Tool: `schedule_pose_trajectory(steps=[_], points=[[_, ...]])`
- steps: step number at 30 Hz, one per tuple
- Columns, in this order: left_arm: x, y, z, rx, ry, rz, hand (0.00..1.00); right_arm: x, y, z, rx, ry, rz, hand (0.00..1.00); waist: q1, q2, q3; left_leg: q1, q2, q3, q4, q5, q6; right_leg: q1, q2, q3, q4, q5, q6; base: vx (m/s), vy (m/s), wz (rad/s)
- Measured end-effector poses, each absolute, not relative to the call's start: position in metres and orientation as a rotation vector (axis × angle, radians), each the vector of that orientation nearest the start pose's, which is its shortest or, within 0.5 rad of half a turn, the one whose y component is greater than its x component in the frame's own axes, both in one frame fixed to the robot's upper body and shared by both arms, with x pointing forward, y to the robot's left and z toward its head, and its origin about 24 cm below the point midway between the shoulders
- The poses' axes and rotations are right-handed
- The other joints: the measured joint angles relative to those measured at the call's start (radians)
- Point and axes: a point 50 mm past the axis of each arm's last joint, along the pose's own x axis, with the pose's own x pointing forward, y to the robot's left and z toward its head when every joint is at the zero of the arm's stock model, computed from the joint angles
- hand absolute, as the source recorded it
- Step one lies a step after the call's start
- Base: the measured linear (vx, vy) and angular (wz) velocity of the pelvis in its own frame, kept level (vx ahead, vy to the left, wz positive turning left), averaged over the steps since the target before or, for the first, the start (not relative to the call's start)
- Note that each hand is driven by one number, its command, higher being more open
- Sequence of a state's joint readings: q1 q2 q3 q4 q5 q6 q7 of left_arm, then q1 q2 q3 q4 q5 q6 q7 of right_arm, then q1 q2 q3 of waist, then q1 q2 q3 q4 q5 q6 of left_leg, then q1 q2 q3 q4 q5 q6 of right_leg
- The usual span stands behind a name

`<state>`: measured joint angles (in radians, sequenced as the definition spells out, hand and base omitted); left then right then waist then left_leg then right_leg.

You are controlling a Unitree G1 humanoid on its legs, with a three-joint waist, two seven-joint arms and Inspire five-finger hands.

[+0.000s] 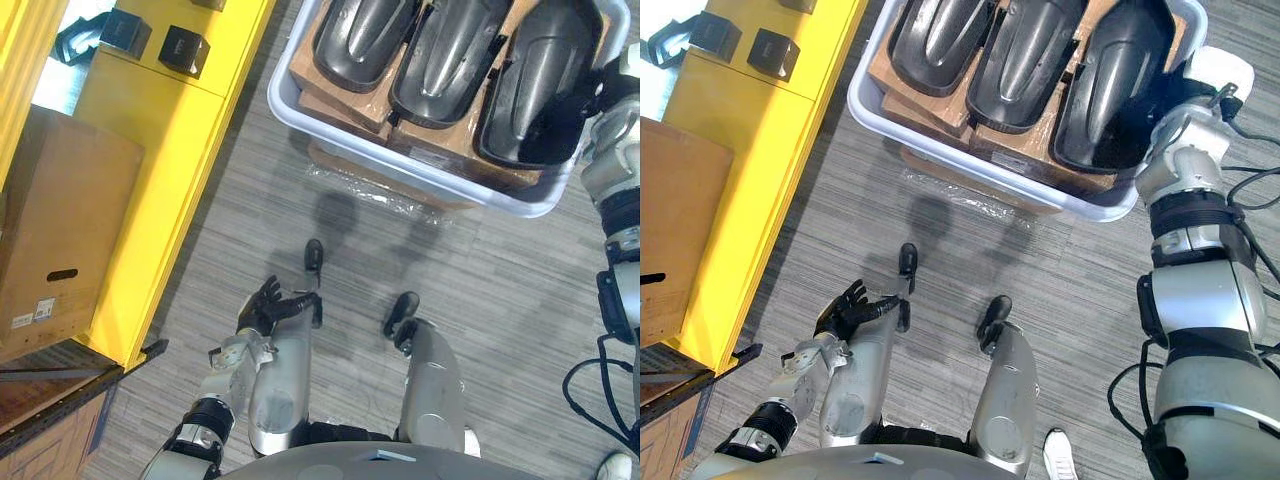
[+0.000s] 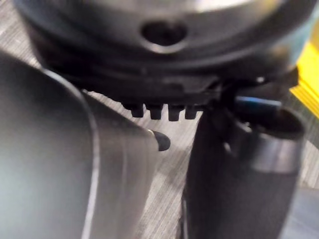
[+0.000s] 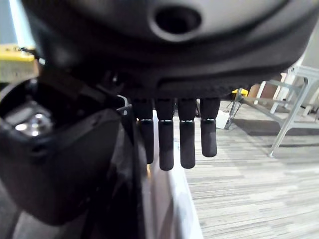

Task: Walk over and take three plastic housings, then place them on the shelf

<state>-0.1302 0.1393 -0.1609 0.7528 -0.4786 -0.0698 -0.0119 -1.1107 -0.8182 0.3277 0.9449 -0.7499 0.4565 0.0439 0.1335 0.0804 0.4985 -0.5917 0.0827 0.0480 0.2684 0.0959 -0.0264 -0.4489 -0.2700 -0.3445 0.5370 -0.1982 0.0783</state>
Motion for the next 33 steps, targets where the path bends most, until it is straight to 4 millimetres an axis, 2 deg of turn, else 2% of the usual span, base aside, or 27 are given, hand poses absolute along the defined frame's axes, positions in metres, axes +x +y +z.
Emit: schedule_pose_trajectory(steps=[2,5,10,14,17,21,24,27,30,33], points=[[0.23,0.163,-0.086,-0.252,0.576,0.029,1.0,0.366,-0.346,0.235,-1.46,0.47,-0.634,0.0,0.001,0.0,0.0,0.01,-0.002,0.004,-0.01,0.012,-0.002,0.014,-0.004,-0.008,-0.006,0.0,0.0,0.03,-0.016,0.1],[0.23,0.163,-0.086,-0.253,0.577,0.031,1.0,0.362,-0.35,0.221,-1.419,0.527,-0.657,0.0,0.0,-0.001,-0.001,0.013,-0.001,0.008,-0.011,0.016,0.002,0.016,-0.004,-0.007,-0.012,0.003,0.004,0.01,-0.004,0.01],[0.228,0.165,-0.088,-0.258,0.579,0.042,1.0,0.355,-0.357,0.2,-1.367,0.561,-0.688,0.0,-0.001,-0.005,-0.003,0.053,-0.001,0.014,-0.03,0.023,0.006,0.051,-0.003,-0.007,-0.029,0.006,0.007,0.02,-0.012,-0.02],[0.227,0.167,-0.088,-0.261,0.574,0.05,1.0,0.35,-0.359,0.176,-1.25,0.572,-0.692,0.0,-0.001,-0.013,-0.007,0.089,0.006,0.019,-0.049,0.026,0.002,0.089,0.01,-0.009,-0.058,0.012,0.01,0.03,-0.017,-0.03],[0.224,0.168,-0.089,-0.263,0.572,0.051,1.0,0.344,-0.363,0.159,-1.145,0.56,-0.727,0.0,-0.002,-0.015,-0.007,0.134,0.01,0.026,-0.068,0.028,0.002,0.139,0.017,-0.015,-0.086,0.019,0.015,0.07,-0.02,-0.02],[0.221,0.169,-0.088,-0.265,0.543,0.056,1.0,0.343,-0.363,0.157,-1.034,0.433,-0.804,0.0,-0.013,-0.017,-0.006,0.203,0.015,0.04,-0.112,0.035,-0.002,0.199,0.029,-0.012,-0.13,0.032,0.019,0.06,-0.014,-0.08],[0.219,0.169,-0.082,-0.267,0.493,0.055,1.0,0.344,-0.36,0.168,-1.002,0.271,-0.864,0.0,-0.034,-0.025,-0.005,0.274,0.017,0.044,-0.159,0.048,-0.006,0.264,0.042,-0.012,-0.175,0.043,0.02,0.06,-0.023,-0.05],[0.22,0.174,-0.066,-0.251,0.416,0.045,1.0,0.34,-0.355,0.174,-1.01,0.116,-0.895,0.0,-0.055,-0.043,-0.009,0.338,0.019,0.042,-0.192,0.054,-0.01,0.334,0.059,-0.014,-0.23,0.056,0.023,0.05,-0.027,-0.02],[0.229,0.18,-0.041,-0.207,0.307,0.012,1.0,0.328,-0.357,0.161,-1.045,0.038,-0.925,0.0,-0.064,-0.067,-0.037,0.384,0.015,0.043,-0.226,0.056,-0.012,0.385,0.065,-0.017,-0.275,0.065,0.029,0.07,-0.034,0.0],[0.237,0.181,-0.02,-0.191,0.225,-0.037,1.0,0.321,-0.36,0.148,-1.071,0.041,-0.916,0.0,-0.071,-0.073,-0.067,0.411,0.008,0.044,-0.26,0.063,-0.012,0.41,0.066,-0.02,-0.307,0.074,0.035,0.05,-0.008,0.04]])
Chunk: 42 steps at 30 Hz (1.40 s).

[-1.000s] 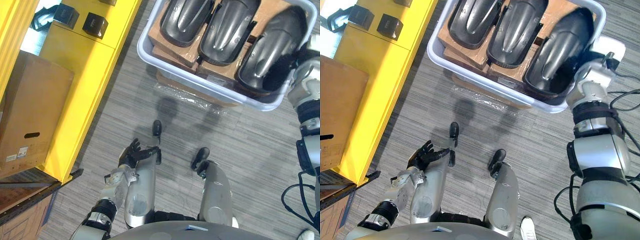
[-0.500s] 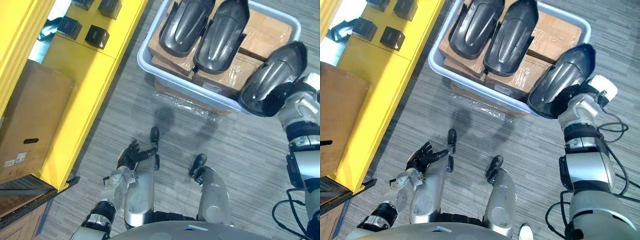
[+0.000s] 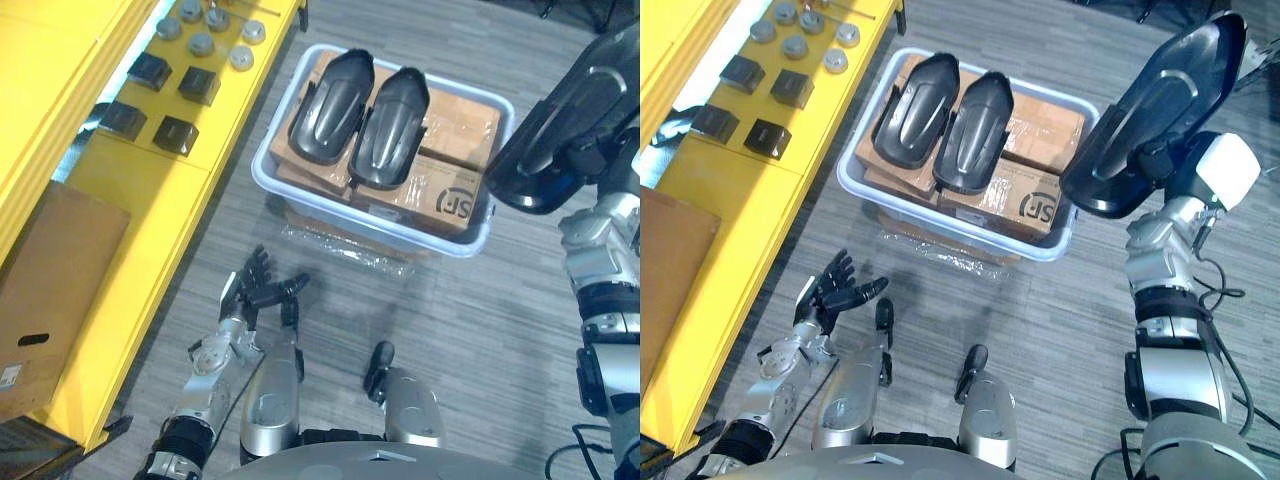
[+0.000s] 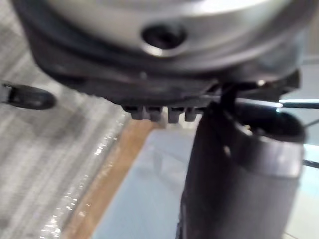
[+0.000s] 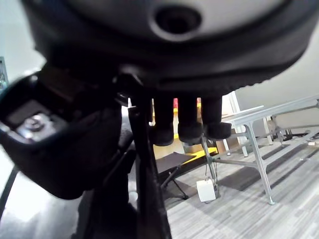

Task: Walk over and take three plastic housings, then place them on the shelf

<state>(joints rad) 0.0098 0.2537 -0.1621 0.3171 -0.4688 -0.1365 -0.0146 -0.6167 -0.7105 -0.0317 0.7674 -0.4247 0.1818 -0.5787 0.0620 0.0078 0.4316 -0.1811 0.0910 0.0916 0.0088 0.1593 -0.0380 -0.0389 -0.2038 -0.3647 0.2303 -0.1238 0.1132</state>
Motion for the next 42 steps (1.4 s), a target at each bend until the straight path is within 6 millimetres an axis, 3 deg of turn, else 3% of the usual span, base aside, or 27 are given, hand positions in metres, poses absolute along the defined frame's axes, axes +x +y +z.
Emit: schedule_pose_trajectory(steps=[4,9,14,20,23,33,42], points=[[0.248,0.173,0.017,-0.167,0.082,-0.149,1.0,0.311,-0.354,0.138,-1.14,-0.027,-0.879,0.0,-0.022,0.006,-0.035,0.045,-0.015,0.004,-0.06,0.018,0.006,0.045,0.006,-0.005,-0.061,0.025,0.012,0.07,-0.006,0.01],[0.268,0.151,0.059,-0.148,-0.074,-0.266,1.0,0.311,-0.322,0.135,-1.198,-0.19,-0.767,0.0,-0.041,0.005,-0.093,0.091,-0.019,0.037,-0.092,0.029,0.008,0.088,0.011,0.012,-0.121,0.055,0.016,0.06,-0.004,-0.11],[0.282,0.128,0.075,-0.132,-0.097,-0.375,1.0,0.312,-0.291,0.127,-1.224,-0.305,-0.628,0.0,-0.062,0.006,-0.162,0.137,-0.016,0.068,-0.095,0.028,0.007,0.13,0.014,0.037,-0.147,0.061,0.013,0.02,-0.017,-0.17],[0.284,0.101,0.073,-0.14,-0.04,-0.478,1.0,0.316,-0.266,0.119,-1.164,-0.358,-0.548,0.0,-0.098,0.01,-0.213,0.165,-0.001,0.099,-0.098,0.025,0.003,0.143,0.028,0.074,-0.182,0.092,0.006,-0.05,-0.001,-0.24],[0.287,0.095,0.071,-0.155,-0.025,-0.477,1.0,0.317,-0.258,0.114,-1.151,-0.357,-0.521,0.0,-0.098,0.014,-0.225,0.174,0.01,0.104,-0.099,0.015,-0.004,0.148,0.042,0.089,-0.2,0.109,0.002,-0.09,0.007,-0.16],[0.288,0.09,0.059,-0.181,0.053,-0.47,1.0,0.318,-0.223,0.098,-1.071,-0.406,-0.398,0.0,-0.092,0.011,-0.244,0.172,0.016,0.103,-0.099,0.014,-0.012,0.163,0.051,0.096,-0.252,0.144,0.001,-0.07,0.017,-0.02],[0.288,0.086,0.059,-0.257,0.07,-0.462,1.0,0.304,-0.19,0.066,-1.004,-0.379,-0.253,0.0,-0.09,-0.003,-0.268,0.173,0.006,0.1,-0.099,0.02,0.0,0.175,0.048,0.094,-0.267,0.157,0.006,0.02,-0.003,0.01]])
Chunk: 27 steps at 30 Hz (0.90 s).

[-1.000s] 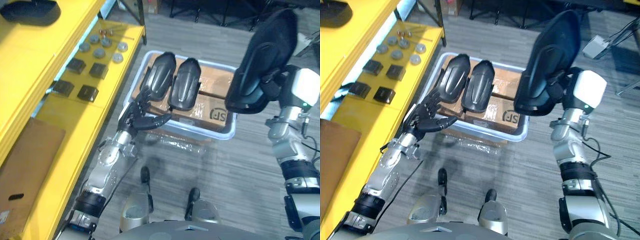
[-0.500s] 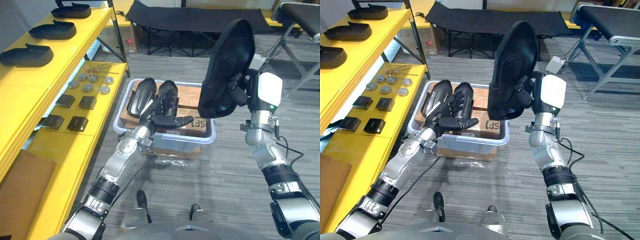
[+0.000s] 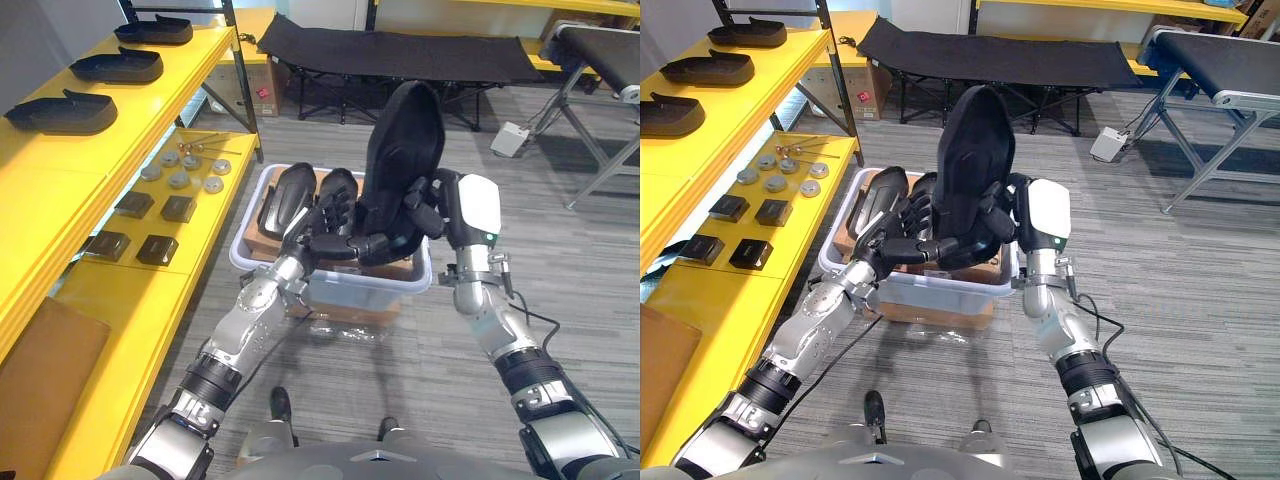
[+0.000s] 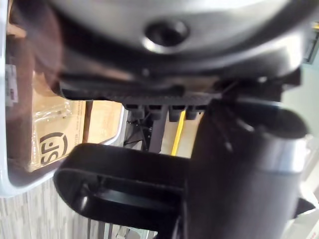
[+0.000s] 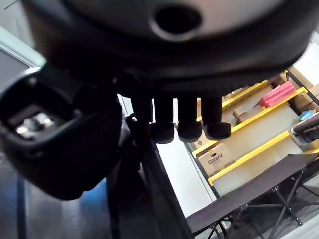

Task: Walk over and take three plastic housings, then place them on the shelf

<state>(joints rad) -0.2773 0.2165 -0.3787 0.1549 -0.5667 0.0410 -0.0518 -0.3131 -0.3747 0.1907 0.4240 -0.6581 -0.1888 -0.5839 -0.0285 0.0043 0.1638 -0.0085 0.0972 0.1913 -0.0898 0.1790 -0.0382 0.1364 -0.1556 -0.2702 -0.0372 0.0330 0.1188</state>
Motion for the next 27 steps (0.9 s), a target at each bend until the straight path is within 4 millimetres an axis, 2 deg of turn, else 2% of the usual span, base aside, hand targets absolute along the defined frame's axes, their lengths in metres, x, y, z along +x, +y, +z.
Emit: schedule_pose_trajectory(steps=[9,10,18,24,27], points=[[0.287,0.076,0.059,-0.347,0.089,-0.438,1.0,0.293,-0.166,0.046,-0.924,-0.342,-0.159,0.0,0.0,-0.001,-0.006,0.002,0.0,-0.001,0.0,-0.001,-0.001,0.002,0.001,0.0,-0.001,-0.001,-0.001,0.0,-0.001,0.0],[0.287,0.077,0.059,-0.346,0.09,-0.434,0.0,0.292,-0.164,0.044,-0.909,-0.334,-0.158,0.0,0.0,-0.002,-0.007,0.002,0.0,-0.001,0.0,-0.001,-0.001,0.002,0.001,0.0,-0.001,-0.001,-0.001,0.0,0.0,0.0],[0.286,0.075,0.055,-0.335,0.118,-0.438,0.0,0.286,-0.16,0.035,-0.871,-0.297,-0.14,0.0,0.002,-0.01,-0.014,0.001,0.001,-0.002,0.0,-0.007,-0.009,-0.003,0.0,0.001,-0.001,-0.004,-0.007,-0.01,0.003,0.0],[0.291,0.093,0.034,-0.318,0.203,-0.295,0.0,0.271,-0.142,0.029,-0.835,-0.341,-0.072,0.0,-0.002,-0.017,-0.038,0.001,0.003,0.005,0.0,-0.01,-0.01,-0.009,0.002,0.005,-0.002,-0.002,-0.005,0.0,0.0,-0.03],[0.289,0.089,0.033,-0.292,0.203,-0.322,0.0,0.272,-0.14,0.029,-0.805,-0.336,-0.089,0.0,0.004,-0.017,-0.039,0.001,0.001,0.002,0.0,-0.009,-0.008,-0.006,0.001,0.003,-0.002,-0.002,-0.004,0.0,0.0,0.03]])
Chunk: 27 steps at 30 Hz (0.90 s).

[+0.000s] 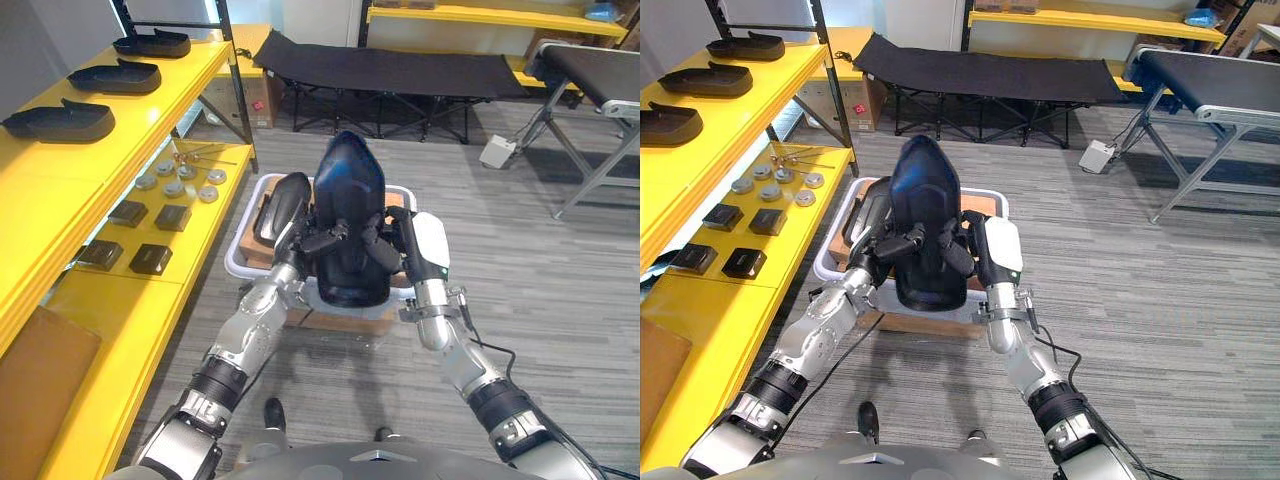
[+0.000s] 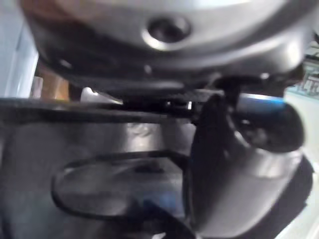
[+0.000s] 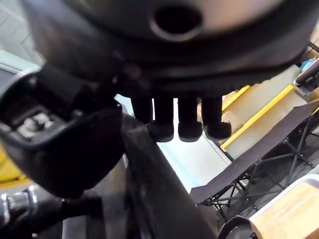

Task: Walk over and take three plastic housings, then place them on the shelf

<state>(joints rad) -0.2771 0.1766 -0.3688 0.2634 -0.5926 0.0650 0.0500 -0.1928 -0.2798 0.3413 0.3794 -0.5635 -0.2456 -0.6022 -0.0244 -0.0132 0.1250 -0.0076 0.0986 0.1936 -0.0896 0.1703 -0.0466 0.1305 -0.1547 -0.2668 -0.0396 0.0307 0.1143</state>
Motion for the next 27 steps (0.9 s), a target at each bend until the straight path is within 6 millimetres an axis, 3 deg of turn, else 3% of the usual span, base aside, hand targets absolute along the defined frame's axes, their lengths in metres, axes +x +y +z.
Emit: schedule_pose_trajectory(steps=[13,14,24,27], points=[[0.287,0.083,0.034,-0.555,0.239,-0.412,0.0,0.271,-0.137,0.041,-0.768,-0.413,-0.151,0.0,-0.006,-0.002,-0.001,0.004,0.001,0.005,0.0,-0.003,-0.004,0.0,0.0,0.003,0.001,-0.002,-0.003,0.0,0.0,0.0],[0.287,0.082,0.034,-0.558,0.239,-0.413,0.0,0.271,-0.137,0.041,-0.767,-0.415,-0.155,1.0,-0.006,-0.002,-0.001,0.004,0.001,0.005,0.0,-0.003,-0.004,0.0,0.0,0.002,0.001,-0.002,-0.004,0.0,0.0,0.0],[0.286,0.085,0.034,-0.471,0.207,-0.342,0.0,0.269,-0.134,0.052,-0.691,-0.453,-0.192,1.0,-0.004,-0.003,-0.002,0.004,0.001,0.003,0.0,-0.004,-0.004,0.001,0.0,0.001,0.0,-0.004,-0.006,0.0,0.0,0.0],[0.281,0.093,0.051,-0.396,0.092,-0.282,0.0,0.263,-0.133,0.07,-0.562,-0.485,-0.223,1.0,-0.005,-0.003,-0.002,0.004,-0.002,0.005,0.0,-0.004,-0.004,-0.002,0.0,-0.001,0.005,-0.004,-0.006,0.0,0.0,0.0]])
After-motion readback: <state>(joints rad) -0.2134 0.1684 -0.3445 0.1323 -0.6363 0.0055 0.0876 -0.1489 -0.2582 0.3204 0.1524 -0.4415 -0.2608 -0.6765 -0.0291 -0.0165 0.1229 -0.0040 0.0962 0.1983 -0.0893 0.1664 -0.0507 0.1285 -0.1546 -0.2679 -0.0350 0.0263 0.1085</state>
